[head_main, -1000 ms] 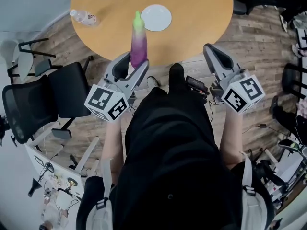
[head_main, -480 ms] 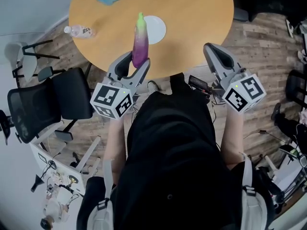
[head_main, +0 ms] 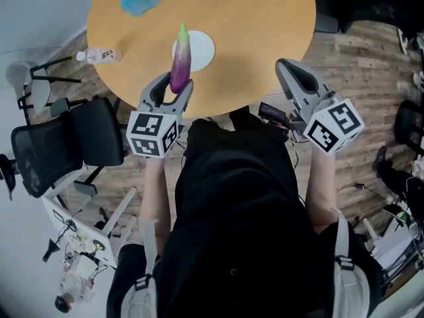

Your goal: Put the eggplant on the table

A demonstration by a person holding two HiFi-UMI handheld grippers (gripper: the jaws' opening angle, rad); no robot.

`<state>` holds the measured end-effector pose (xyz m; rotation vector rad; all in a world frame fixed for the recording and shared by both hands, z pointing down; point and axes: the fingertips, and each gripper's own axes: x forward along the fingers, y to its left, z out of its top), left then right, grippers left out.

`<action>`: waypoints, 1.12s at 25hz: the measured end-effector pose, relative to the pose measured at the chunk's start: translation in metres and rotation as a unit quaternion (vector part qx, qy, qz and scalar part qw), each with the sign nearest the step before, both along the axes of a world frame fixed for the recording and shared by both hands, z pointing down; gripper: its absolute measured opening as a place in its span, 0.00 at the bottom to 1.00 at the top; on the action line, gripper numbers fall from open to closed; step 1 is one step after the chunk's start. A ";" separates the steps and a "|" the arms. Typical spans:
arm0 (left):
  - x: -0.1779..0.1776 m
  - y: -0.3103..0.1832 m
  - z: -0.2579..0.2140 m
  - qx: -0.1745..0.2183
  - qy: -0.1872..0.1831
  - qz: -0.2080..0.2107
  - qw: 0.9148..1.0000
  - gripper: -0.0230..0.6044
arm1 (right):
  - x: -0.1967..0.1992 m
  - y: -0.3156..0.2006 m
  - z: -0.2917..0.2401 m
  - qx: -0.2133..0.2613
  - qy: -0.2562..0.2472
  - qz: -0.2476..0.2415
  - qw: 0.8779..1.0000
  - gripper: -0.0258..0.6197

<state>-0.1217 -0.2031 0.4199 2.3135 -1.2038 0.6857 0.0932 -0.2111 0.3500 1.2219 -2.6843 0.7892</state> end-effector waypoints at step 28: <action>0.006 -0.059 0.149 -0.102 -0.142 0.023 0.984 0.40 | 0.027 -0.008 0.016 -0.031 0.017 -0.002 0.999 0.07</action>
